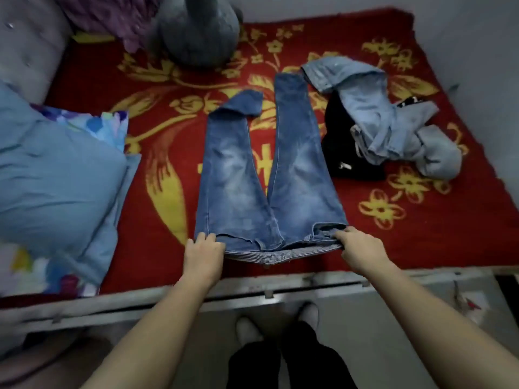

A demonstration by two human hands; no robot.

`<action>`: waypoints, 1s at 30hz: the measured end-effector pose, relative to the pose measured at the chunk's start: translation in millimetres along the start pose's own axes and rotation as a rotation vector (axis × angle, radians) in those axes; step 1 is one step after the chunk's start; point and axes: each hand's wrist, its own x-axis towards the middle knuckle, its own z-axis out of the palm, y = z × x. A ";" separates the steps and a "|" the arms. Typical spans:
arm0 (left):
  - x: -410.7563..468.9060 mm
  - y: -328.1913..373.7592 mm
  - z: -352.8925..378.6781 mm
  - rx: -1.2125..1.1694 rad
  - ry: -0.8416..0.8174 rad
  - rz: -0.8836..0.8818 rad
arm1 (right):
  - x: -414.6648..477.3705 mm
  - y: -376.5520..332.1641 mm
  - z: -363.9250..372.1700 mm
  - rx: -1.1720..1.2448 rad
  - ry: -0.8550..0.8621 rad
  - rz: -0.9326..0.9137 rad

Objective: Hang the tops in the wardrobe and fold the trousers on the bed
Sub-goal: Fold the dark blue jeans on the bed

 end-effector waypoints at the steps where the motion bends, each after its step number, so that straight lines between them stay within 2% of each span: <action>1: -4.2 4.3 13.3 0.010 -0.007 0.001 | -3.9 1.2 16.6 -0.020 -0.020 -0.002; 10: -3.9 36.0 129.5 0.070 -0.147 -0.012 | 1.5 1.2 148.2 -0.048 -0.055 -0.019; 14: 6.1 51.8 182.1 0.037 -0.294 -0.018 | 14.5 9.0 206.4 0.016 -0.109 -0.031; 17: 13.2 64.8 212.1 -0.036 -0.394 -0.002 | 24.7 13.1 241.7 -0.043 -0.123 -0.082; 20: 16.6 81.3 226.9 -0.082 -0.274 0.000 | 32.5 10.5 261.2 -0.059 -0.010 -0.101; 22: 20.5 95.8 232.3 -0.072 -0.176 0.064 | 40.2 5.7 264.1 -0.098 0.075 -0.165; 25: 28.3 113.9 233.7 -0.073 -0.124 0.119 | 51.5 -6.4 263.0 -0.148 0.058 -0.252; 30: 35.6 122.2 229.2 -0.129 -0.007 0.114 | 62.9 -11.8 264.8 -0.087 0.056 -0.263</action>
